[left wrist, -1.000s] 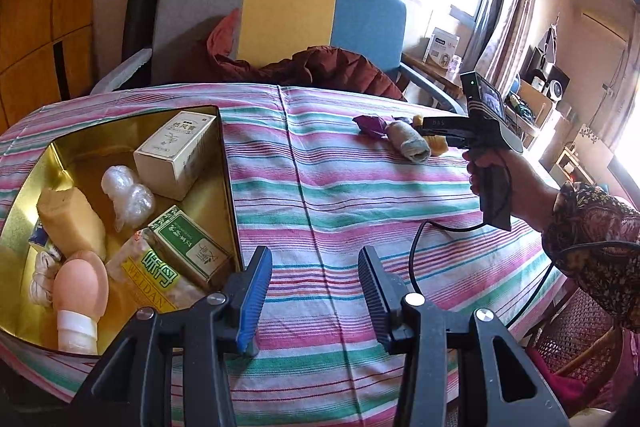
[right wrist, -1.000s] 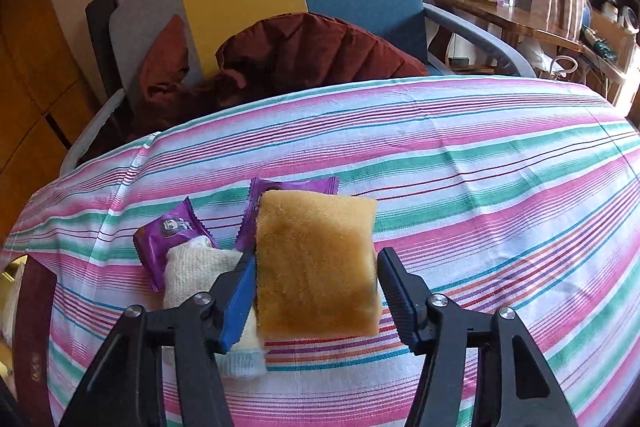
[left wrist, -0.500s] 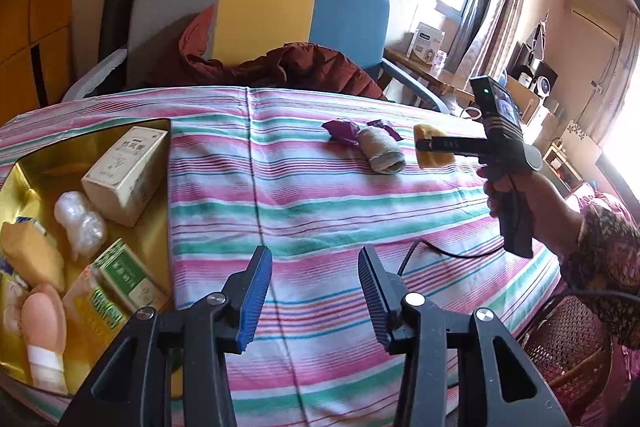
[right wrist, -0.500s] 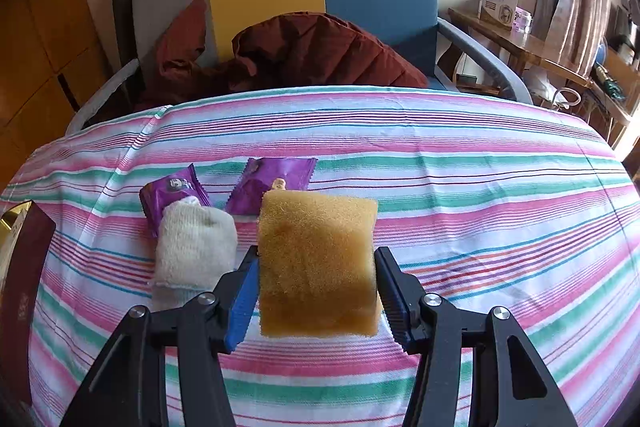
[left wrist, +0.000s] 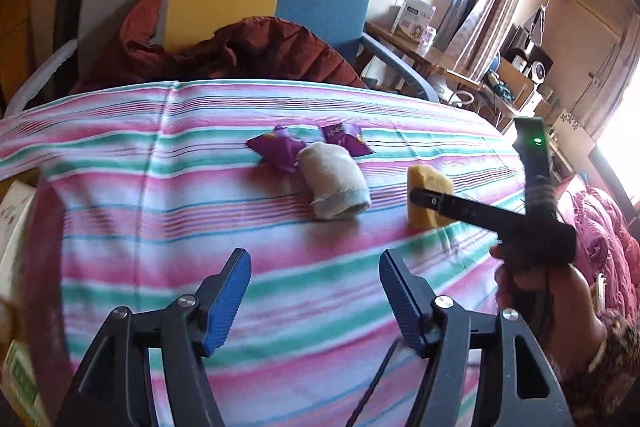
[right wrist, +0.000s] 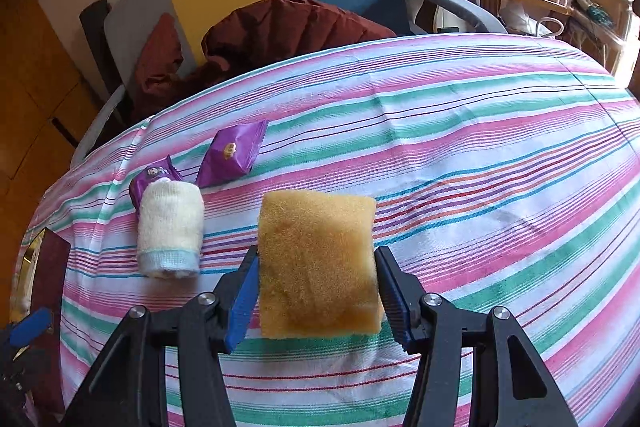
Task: Organize objects
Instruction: 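Grasp the white knitted cloth with the left tool while the right tool holds the sponge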
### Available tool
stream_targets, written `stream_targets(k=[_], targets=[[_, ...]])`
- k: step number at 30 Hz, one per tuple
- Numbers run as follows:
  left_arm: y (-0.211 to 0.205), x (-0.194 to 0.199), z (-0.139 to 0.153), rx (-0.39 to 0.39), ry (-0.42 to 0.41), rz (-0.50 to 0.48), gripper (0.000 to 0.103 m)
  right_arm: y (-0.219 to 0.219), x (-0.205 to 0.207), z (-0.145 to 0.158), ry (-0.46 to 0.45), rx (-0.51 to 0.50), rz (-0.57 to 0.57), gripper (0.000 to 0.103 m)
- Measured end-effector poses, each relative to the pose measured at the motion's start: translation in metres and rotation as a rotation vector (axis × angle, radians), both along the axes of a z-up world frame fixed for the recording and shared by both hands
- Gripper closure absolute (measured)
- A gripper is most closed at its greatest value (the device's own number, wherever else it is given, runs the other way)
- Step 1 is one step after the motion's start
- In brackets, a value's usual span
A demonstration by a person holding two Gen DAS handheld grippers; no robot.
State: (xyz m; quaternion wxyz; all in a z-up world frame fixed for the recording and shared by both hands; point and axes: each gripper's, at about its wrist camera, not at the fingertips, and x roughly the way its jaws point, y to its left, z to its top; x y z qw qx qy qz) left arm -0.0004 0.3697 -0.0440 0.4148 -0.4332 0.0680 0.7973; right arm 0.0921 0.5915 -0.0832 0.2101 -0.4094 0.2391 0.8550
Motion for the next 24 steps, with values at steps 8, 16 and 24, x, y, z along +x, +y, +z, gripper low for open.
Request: stream_targets(k=[8,16,24], targets=[[0.079,-0.021,-0.022,-0.084,0.01,-0.018,0.035,0.002,-0.003,0.0,-0.019,-0.016,0.017,0.047],[0.095,-0.046,-0.049,-0.075,-0.101,0.04,0.037,0.007,-0.008,-0.004,-0.034,-0.034,0.024,0.047],[0.066,-0.029,-0.055,-0.014,-0.001,0.017,0.053,0.008,-0.009,-0.004,-0.029,-0.047,0.019,0.047]])
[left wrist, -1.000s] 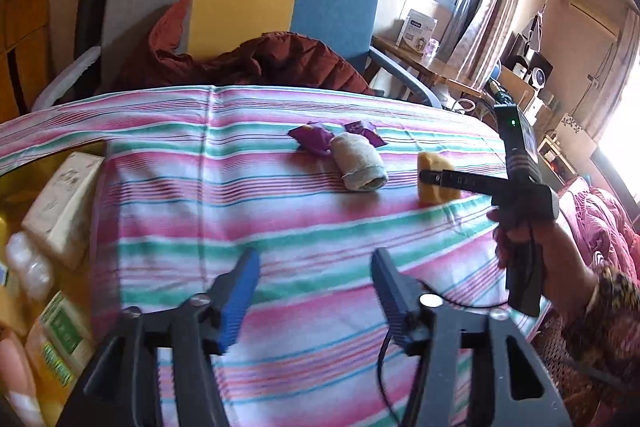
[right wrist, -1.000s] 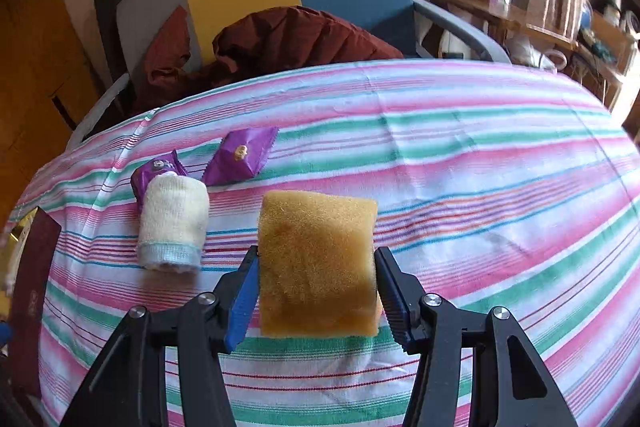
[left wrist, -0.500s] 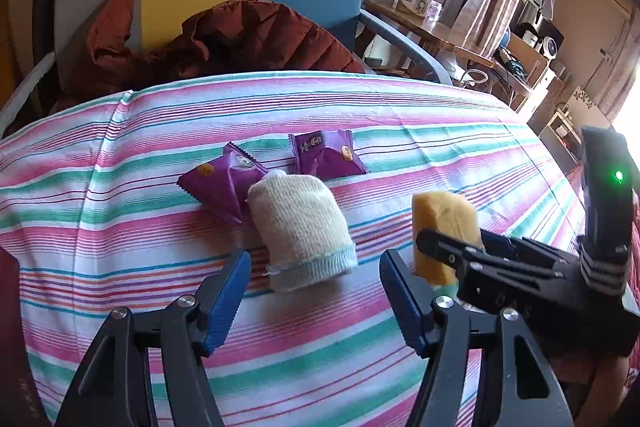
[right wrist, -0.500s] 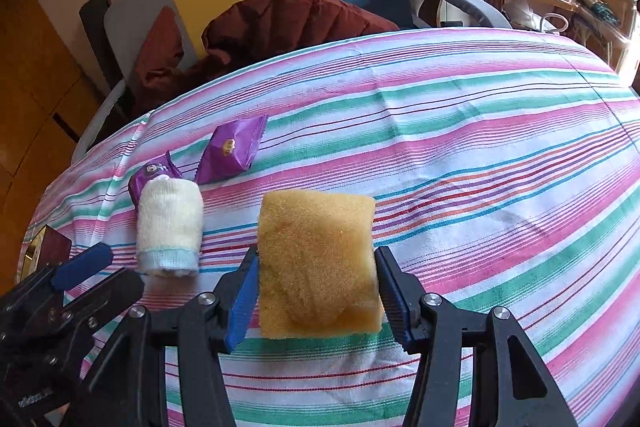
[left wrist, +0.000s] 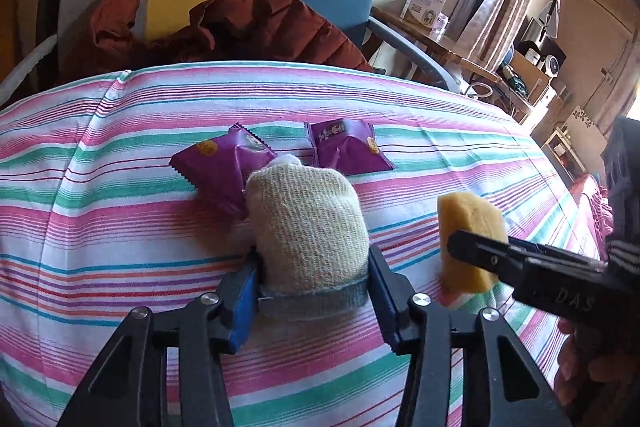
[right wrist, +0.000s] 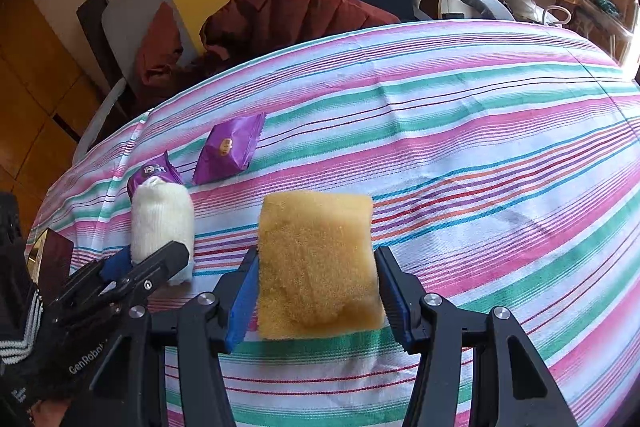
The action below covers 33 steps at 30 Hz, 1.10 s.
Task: Organize objects
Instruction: 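Grasp the white knitted cloth with the left tool while the right tool holds the sponge, then carry the knitted cloth and yellow sponge into the gold tray and open both tools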
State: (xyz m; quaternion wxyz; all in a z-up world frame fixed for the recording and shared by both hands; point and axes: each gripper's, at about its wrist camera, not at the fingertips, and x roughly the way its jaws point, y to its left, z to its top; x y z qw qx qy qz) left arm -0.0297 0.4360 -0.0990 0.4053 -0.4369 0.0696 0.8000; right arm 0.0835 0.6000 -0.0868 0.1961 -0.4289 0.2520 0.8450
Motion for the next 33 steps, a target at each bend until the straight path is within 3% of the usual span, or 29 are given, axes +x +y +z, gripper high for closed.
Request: stream_targets(k=[9,18,27,33], targets=[[-0.056,0.007,-0.001,0.096,-0.062,0.056,0.054,-0.017,-0.004,0.006,0.028,0.022,0.051,0.047],[-0.097,0.024,0.001,0.118,-0.077,0.069,0.054,-0.047,-0.014,0.003,0.037,0.067,0.152,0.047],[-0.152,0.043,0.013,0.163,-0.079,0.088,0.054,-0.059,-0.013,0.003,0.073,0.015,0.192,0.047],[-0.201,0.039,0.028,0.21,-0.074,0.151,0.054,-0.077,-0.016,0.005,0.091,0.01,0.246,0.047]])
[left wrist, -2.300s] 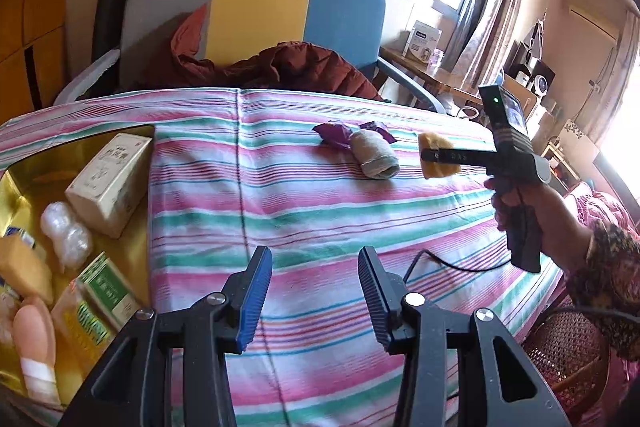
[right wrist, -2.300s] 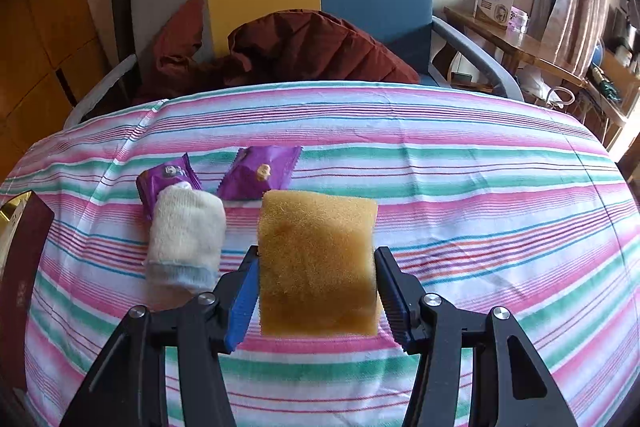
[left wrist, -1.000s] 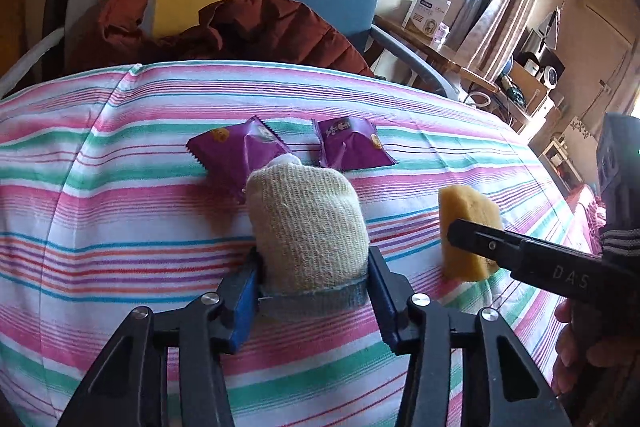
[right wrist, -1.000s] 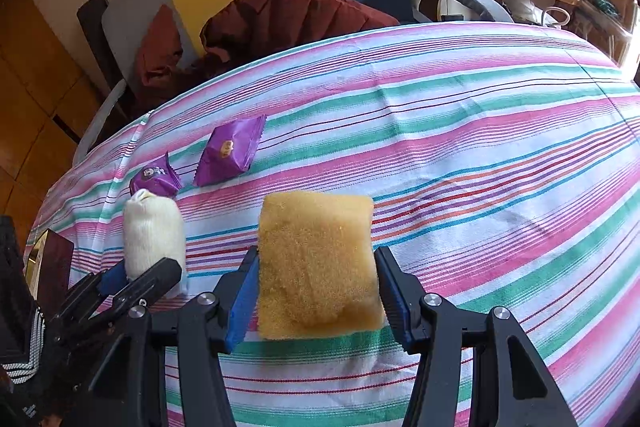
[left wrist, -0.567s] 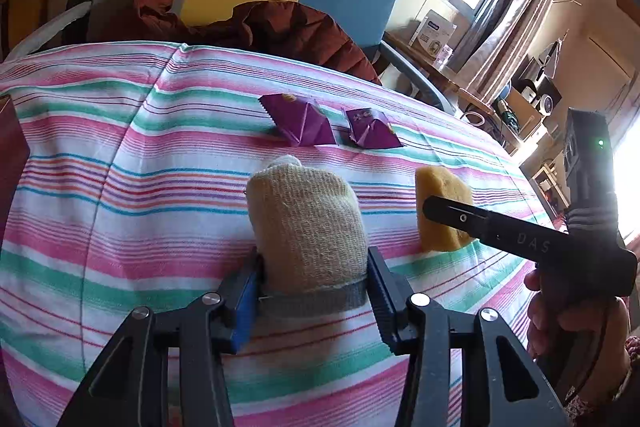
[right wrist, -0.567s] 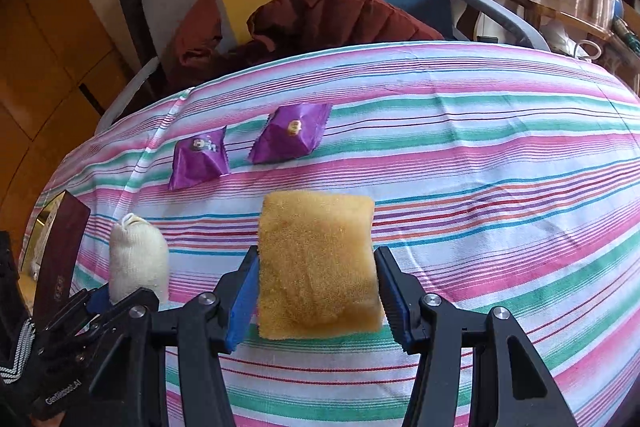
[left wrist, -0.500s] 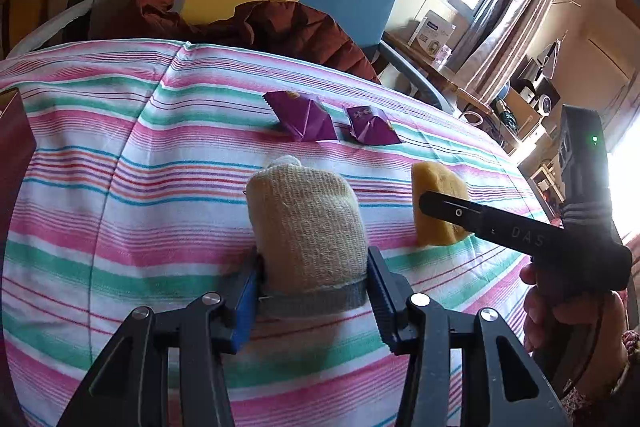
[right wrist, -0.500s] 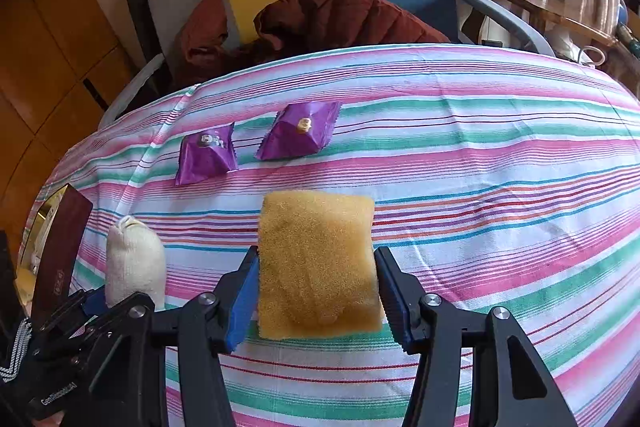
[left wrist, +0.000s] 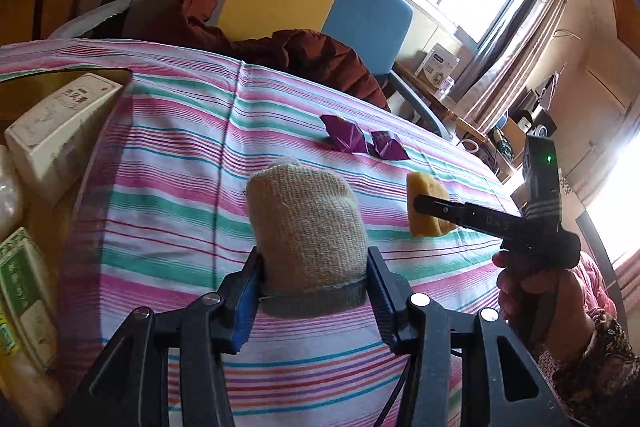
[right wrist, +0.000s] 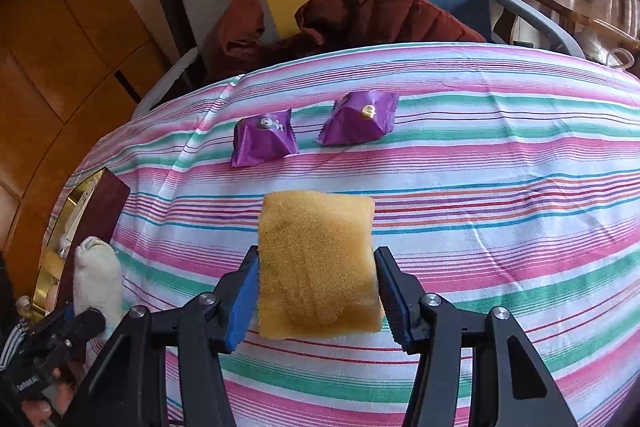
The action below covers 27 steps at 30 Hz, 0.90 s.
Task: Organize objects
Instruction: 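Carry the knitted cloth and yellow sponge into the gold tray and open both tools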
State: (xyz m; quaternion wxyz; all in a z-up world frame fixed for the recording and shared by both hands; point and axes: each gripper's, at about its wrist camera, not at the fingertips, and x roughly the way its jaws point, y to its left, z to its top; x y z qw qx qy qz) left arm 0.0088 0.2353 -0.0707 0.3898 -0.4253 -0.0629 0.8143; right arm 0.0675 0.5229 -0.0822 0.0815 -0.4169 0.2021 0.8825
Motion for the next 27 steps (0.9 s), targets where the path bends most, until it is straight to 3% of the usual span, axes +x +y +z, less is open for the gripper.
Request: stream_targets(k=[9,16,27], targets=[[-0.068,-0.021,0.033,0.082,0.029,0.108,0.055,-0.025,-0.003,0.002,0.035,0.039,0.084,0.047],[-0.124,-0.043,0.032,0.085,-0.001,0.242,0.055,-0.045,-0.004,0.006,0.066,0.04,0.141,0.047],[-0.178,-0.12,0.017,-0.048,-0.107,0.445,0.054,-0.084,-0.004,0.005,0.076,0.097,0.244,0.047]])
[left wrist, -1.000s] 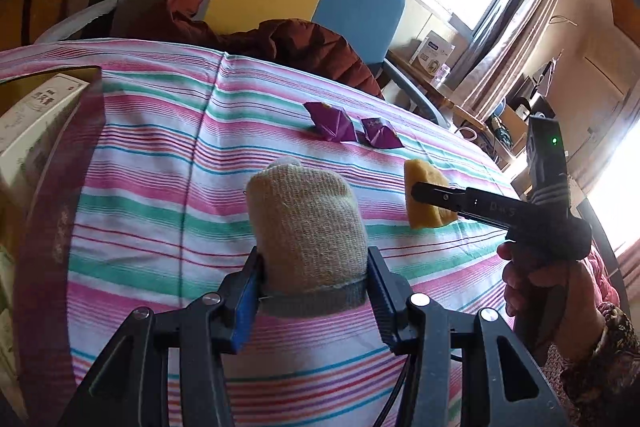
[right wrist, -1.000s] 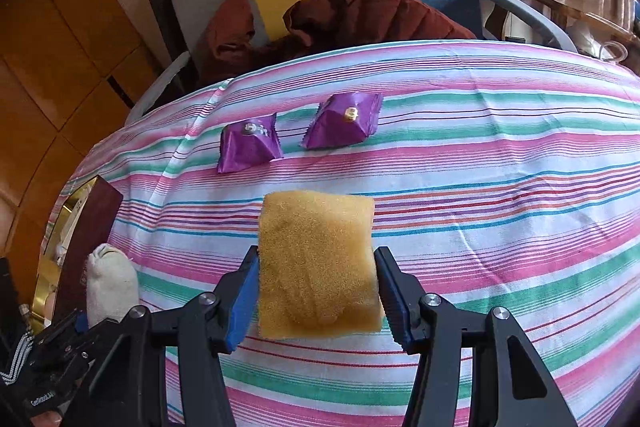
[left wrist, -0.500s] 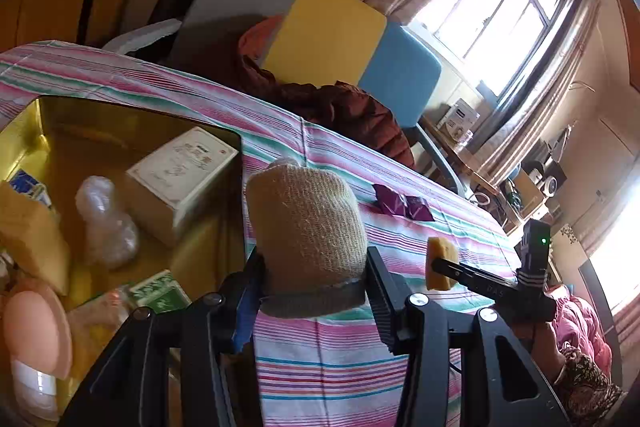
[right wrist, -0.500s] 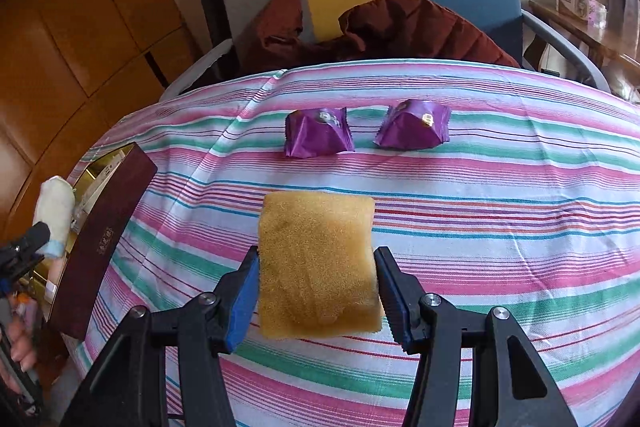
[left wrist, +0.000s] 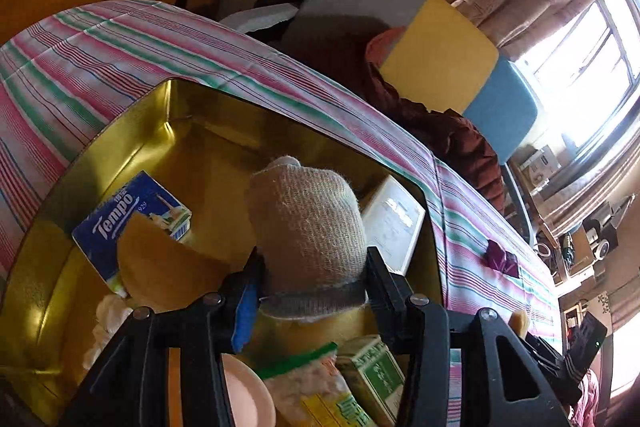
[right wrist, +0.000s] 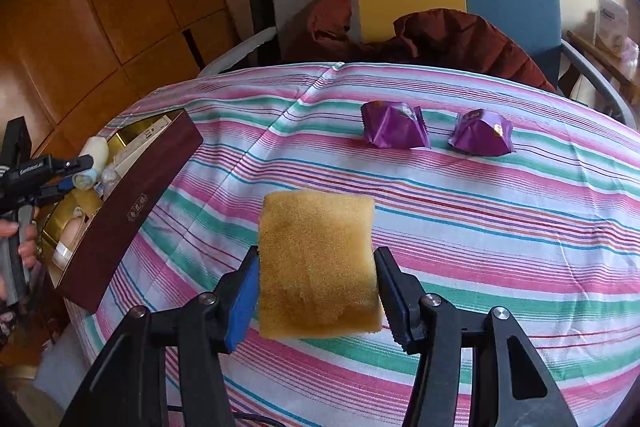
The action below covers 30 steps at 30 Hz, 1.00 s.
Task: Organize objects
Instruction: 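Carry the knitted cloth and yellow sponge into the gold tray and open both tools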
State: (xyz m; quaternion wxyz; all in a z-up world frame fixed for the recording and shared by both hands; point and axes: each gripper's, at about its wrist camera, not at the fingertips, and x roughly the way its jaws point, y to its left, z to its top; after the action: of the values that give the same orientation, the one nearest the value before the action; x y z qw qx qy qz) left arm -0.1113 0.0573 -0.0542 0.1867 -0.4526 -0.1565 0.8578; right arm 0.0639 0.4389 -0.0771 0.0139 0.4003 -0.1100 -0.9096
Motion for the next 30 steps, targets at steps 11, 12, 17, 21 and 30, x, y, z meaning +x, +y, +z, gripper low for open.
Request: stream_targets(k=[11,12,17,21,30], targets=[[-0.001,-0.037,0.011,-0.096,0.094,0.007,0.041,-0.012,0.001,-0.002,0.007,0.031,0.043,0.047],[-0.006,-0.037,0.015,-0.076,0.103,0.009,0.041,-0.013,0.001,-0.002,0.008,0.035,0.046,0.047],[-0.02,-0.029,0.032,0.025,0.15,0.055,0.04,-0.016,0.001,-0.002,0.01,0.046,0.06,0.047],[-0.029,-0.015,0.036,0.054,0.161,0.08,0.039,-0.02,0.001,-0.002,0.013,0.051,0.073,0.047],[-0.035,0.03,0.02,0.064,0.147,0.042,0.039,-0.034,0.001,0.004,0.011,0.053,0.09,0.047]])
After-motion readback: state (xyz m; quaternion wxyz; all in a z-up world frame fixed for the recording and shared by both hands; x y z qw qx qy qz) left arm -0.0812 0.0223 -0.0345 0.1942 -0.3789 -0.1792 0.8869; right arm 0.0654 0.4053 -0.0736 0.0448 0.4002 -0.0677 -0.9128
